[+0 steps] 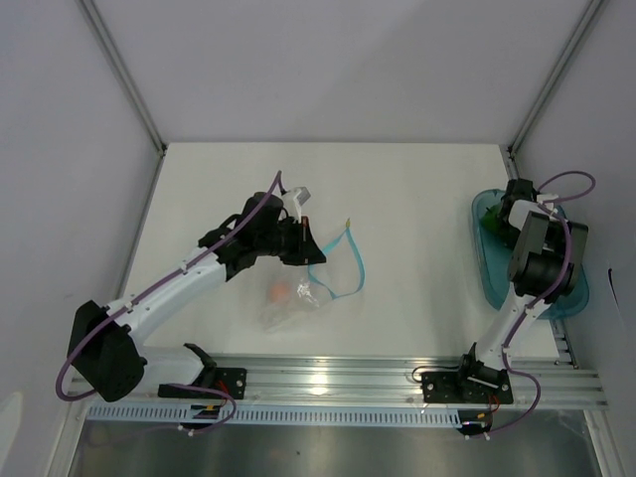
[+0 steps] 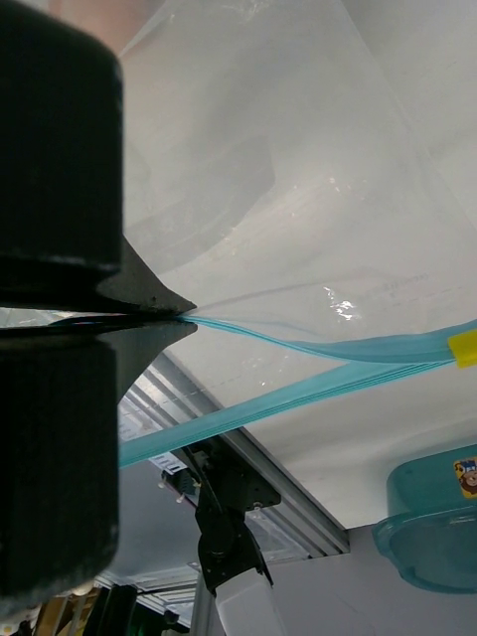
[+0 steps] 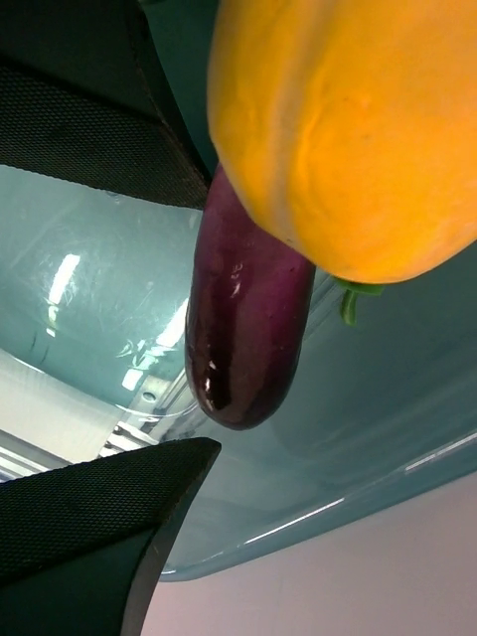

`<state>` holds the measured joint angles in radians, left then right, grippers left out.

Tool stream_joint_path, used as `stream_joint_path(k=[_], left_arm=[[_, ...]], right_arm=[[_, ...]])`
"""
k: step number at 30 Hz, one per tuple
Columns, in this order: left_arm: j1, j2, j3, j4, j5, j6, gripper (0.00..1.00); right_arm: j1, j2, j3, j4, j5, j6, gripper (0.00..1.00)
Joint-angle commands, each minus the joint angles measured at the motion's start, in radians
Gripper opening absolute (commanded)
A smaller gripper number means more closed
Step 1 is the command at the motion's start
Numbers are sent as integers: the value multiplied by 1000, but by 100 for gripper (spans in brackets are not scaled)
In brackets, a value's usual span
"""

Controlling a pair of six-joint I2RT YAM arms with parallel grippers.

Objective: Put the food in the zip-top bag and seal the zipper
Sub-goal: Pick up the fake vegetable from the bin.

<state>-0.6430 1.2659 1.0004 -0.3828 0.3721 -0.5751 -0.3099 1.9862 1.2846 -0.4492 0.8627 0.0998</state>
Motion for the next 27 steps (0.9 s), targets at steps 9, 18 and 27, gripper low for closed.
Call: stream_joint_path(k=[9,18,27], left_arm=[[-6,29,30,13,37,8,1],[-7,20,12,33,47,-5,1],[-7,3,4,30,50,-12,1]], right_arm=[[-26,57,12,32,-83,32,96],[18,-26,-42,52,-287,-14,91],[106,-147,-84,7,-215,26,94]])
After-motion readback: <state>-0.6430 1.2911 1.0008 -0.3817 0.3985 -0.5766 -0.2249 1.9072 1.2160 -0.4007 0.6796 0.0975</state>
